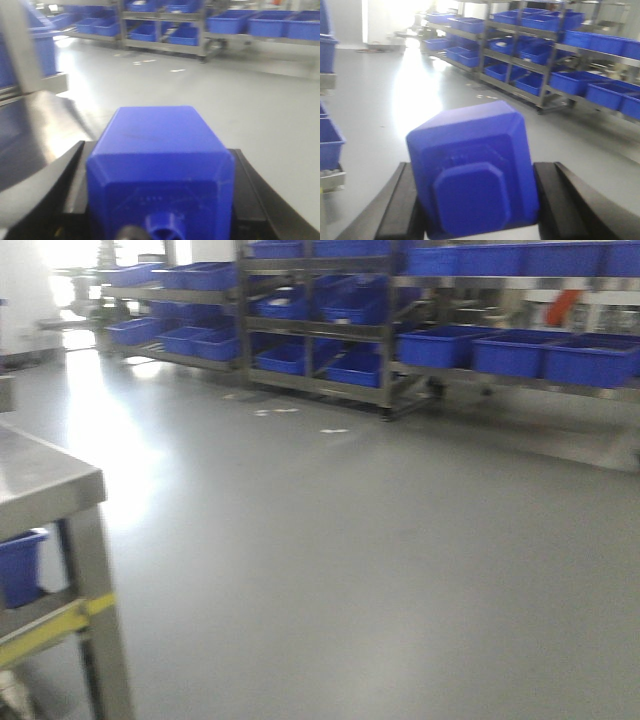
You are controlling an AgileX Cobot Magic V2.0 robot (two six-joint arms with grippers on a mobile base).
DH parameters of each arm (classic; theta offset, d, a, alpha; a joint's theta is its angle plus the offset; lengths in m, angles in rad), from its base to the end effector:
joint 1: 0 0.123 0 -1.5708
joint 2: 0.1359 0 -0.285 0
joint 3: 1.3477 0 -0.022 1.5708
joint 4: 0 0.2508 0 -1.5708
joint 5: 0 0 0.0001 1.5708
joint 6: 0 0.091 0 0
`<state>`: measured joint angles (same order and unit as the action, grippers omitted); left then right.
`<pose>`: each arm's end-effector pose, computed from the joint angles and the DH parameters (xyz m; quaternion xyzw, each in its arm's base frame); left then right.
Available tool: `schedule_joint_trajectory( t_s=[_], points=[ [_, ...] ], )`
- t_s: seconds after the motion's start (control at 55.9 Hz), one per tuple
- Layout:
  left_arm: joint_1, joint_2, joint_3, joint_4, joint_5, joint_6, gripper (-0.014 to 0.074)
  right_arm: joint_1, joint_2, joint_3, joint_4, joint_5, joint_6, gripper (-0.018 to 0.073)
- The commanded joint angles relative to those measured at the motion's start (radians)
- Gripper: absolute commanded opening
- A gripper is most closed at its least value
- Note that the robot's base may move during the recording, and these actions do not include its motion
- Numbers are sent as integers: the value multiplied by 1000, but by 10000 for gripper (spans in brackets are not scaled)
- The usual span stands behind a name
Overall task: Pick and sort blue part to right shelf
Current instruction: 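Drive the base across the floor holding both blue parts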
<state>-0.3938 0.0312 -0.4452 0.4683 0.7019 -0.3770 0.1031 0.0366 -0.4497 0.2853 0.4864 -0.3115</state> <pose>0.0235 0.0190 0.2975 0.0487 0.7529 -0.0200 0.6561 0.0176 0.0139 0.3142 -0.1030 0.6886 0.0621 0.7151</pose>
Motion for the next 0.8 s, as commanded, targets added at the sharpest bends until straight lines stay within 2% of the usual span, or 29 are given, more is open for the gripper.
schedule_joint_trajectory(
  t_s=[0.0,0.787],
  points=[
    [-4,17,-26,18,-84,-8,376,-1,14,-26,6,-92,-1,69],
    [-6,17,-26,18,-84,-8,376,-1,14,-26,6,-92,-1,69]
  ],
)
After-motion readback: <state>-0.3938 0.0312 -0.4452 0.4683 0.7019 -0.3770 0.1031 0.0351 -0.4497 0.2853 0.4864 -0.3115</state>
